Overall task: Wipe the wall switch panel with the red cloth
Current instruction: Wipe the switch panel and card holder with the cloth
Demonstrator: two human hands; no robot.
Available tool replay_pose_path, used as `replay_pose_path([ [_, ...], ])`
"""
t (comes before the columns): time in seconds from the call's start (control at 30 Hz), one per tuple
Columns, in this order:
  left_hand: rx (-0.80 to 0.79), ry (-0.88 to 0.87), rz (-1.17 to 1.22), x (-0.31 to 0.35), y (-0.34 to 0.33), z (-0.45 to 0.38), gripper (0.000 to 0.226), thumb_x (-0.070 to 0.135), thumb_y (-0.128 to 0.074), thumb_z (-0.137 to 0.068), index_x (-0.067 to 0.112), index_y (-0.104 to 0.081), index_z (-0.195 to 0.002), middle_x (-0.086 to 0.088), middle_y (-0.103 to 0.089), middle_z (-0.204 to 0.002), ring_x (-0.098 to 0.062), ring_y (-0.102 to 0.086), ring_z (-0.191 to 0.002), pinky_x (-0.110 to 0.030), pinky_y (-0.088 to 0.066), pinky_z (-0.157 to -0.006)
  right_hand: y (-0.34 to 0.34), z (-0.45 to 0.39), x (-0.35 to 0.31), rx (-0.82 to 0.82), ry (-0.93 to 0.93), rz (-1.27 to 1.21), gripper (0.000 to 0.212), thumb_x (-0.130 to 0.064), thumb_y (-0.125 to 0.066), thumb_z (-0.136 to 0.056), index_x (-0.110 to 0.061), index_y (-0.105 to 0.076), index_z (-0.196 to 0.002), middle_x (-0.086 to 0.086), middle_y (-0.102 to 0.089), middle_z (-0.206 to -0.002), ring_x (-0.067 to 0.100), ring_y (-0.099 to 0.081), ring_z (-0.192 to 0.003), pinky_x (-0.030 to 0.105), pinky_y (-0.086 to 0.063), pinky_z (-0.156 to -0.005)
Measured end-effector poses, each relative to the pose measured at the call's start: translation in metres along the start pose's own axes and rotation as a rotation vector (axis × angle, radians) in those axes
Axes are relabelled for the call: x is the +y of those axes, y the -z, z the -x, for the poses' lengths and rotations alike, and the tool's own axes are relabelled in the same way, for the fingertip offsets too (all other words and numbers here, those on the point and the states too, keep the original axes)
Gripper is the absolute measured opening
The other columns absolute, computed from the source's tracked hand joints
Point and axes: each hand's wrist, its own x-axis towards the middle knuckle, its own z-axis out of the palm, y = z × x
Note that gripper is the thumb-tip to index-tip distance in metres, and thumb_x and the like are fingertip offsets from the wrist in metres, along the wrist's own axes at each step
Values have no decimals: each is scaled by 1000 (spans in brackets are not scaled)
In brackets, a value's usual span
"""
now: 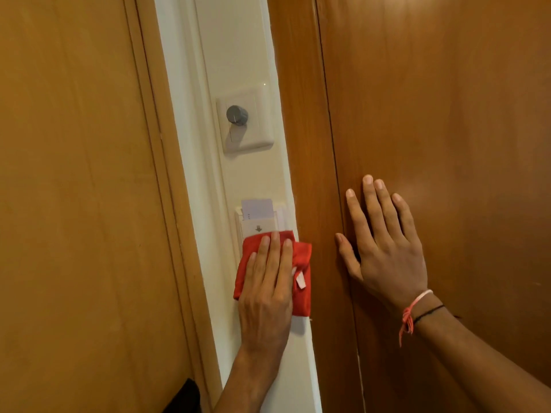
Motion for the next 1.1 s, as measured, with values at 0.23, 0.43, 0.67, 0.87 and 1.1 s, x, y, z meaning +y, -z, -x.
replay_pose_path([
  [0.23,104,215,287,-4,-1,-4,51,36,-31,-103,8,-37,-145,-17,-43,-149,-36,-37,-140,-60,-35,-108,0,0,1,6,7,21,73,-51,-38,-105,-9,-29,-165,21,-22,-173,36,-21,-162,51,-21,-132],
  [0.43,129,534,619,-31,4,-28,51,39,-33,-101,19,-34,-148,-10,-49,-148,-33,-58,-125,-56,-56,-92,-2,-1,-1,4,-2,30,73,-53,-37,-105,-10,-30,-164,20,-26,-172,37,-24,-160,51,-22,-130],
  [0.67,42,548,602,-30,11,-6,48,30,-39,-101,24,-32,-148,-10,-51,-147,-32,-62,-121,-55,-57,-89,-1,-2,-2,-2,-9,31,73,-53,-37,-105,-10,-31,-164,20,-26,-172,37,-25,-160,52,-23,-130],
  [0.87,99,605,616,-45,4,-30,50,32,-37,-101,14,-36,-148,-8,-42,-152,-30,-47,-135,-55,-51,-100,0,-3,-2,5,-4,38,73,-53,-37,-105,-9,-32,-163,20,-27,-171,38,-25,-160,51,-23,-130],
  [1.1,109,529,549,-34,-4,0,46,22,-43,-101,8,-42,-144,-6,-32,-154,-26,-28,-146,-60,-37,-112,1,-2,-2,7,-7,32,73,-52,-37,-105,-9,-32,-163,21,-27,-171,38,-26,-160,53,-24,-130],
])
